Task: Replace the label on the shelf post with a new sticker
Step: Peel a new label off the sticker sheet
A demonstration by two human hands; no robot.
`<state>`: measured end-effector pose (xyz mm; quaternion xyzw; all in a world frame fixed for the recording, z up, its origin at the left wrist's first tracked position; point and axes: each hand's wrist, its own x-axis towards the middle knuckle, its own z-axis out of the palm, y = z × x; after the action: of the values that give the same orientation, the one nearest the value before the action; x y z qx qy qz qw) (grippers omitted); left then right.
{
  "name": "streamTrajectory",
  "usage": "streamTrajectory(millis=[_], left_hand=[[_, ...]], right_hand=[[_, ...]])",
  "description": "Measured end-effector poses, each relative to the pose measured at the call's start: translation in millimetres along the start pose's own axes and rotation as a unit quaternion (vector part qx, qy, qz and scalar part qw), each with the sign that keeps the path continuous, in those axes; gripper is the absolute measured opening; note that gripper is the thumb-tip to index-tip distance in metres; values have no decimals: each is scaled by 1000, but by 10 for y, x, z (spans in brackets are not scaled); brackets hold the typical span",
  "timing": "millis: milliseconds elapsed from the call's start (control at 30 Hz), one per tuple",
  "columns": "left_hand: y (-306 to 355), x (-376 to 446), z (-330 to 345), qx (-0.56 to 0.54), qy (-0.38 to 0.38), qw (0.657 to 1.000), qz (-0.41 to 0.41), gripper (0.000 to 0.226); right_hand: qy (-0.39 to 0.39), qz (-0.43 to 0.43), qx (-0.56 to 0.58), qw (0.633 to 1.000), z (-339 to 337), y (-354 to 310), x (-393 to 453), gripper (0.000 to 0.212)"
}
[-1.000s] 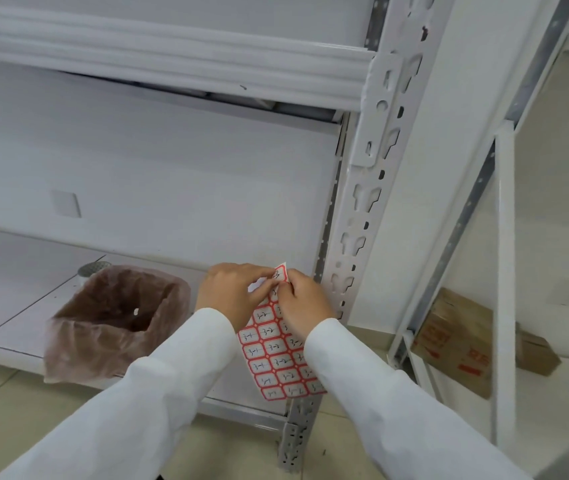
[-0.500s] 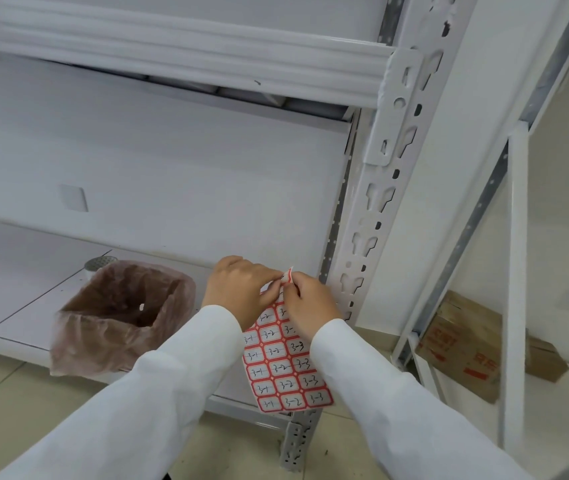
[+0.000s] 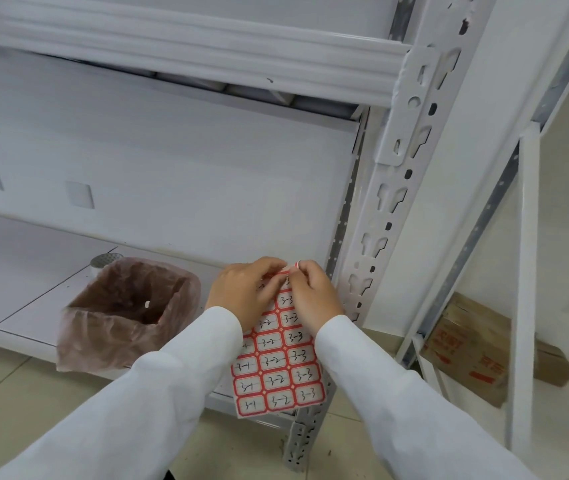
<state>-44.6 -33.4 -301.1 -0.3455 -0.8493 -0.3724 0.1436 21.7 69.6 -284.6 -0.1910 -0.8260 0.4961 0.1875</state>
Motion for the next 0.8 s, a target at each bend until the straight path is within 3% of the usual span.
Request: streamTrajectory(millis=[233,500,800], left_hand=[[12,14,-45,36,60,997,-37,25],[-8,4,-37,-26,20,999,-29,23],[-4,-7,-50,-73,30,996,-47,15]], right_hand=[[1,-31,7,999,18,9,1,23],[-13,-55,-12,998,38,47,-5,25],[-10,-73,-22,997,31,52,-11,23]])
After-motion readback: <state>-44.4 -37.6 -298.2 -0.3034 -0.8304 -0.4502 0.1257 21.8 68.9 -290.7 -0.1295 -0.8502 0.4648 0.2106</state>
